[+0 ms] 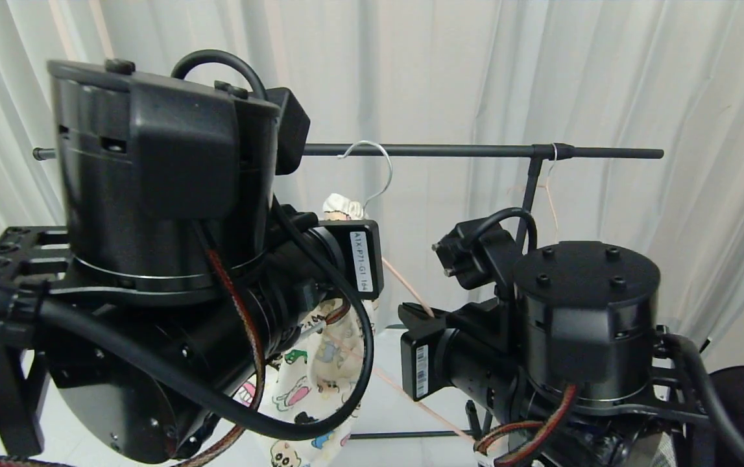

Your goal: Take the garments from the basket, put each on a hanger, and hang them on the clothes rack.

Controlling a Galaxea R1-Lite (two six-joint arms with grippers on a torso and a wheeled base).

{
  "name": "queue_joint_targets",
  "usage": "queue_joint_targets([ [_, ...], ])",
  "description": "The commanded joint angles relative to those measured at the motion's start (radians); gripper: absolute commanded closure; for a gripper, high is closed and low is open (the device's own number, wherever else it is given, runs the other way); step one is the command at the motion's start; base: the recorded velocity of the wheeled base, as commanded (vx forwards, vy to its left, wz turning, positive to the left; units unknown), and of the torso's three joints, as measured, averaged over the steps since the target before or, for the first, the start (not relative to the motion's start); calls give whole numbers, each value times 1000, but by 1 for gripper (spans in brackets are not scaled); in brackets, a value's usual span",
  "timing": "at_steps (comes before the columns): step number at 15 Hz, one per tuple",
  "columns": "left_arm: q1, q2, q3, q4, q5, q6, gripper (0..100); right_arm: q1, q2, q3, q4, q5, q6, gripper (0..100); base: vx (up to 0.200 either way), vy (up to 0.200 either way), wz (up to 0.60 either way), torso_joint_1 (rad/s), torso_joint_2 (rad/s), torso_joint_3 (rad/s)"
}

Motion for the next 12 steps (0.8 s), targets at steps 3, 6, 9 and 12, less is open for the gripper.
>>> queue_joint_targets([
  [3,47,-3,2,0,1,0,100,-25,34,-13,-1,-4,6,100,0,0,0,0,0,0],
  [6,62,-3,5,2,-2,14,0,-25,34,-16,-15,-9,4,100,0,0,0,0,0,0],
  [9,168,-15,23,6,4,74,0,-31,34,-18,-40,-30,-25,100,0,0,0,0,0,0],
  [12,228,-55,36,14,-5,140,0,-54,34,-21,-66,-44,-48,100,0,0,0,0,0,0],
])
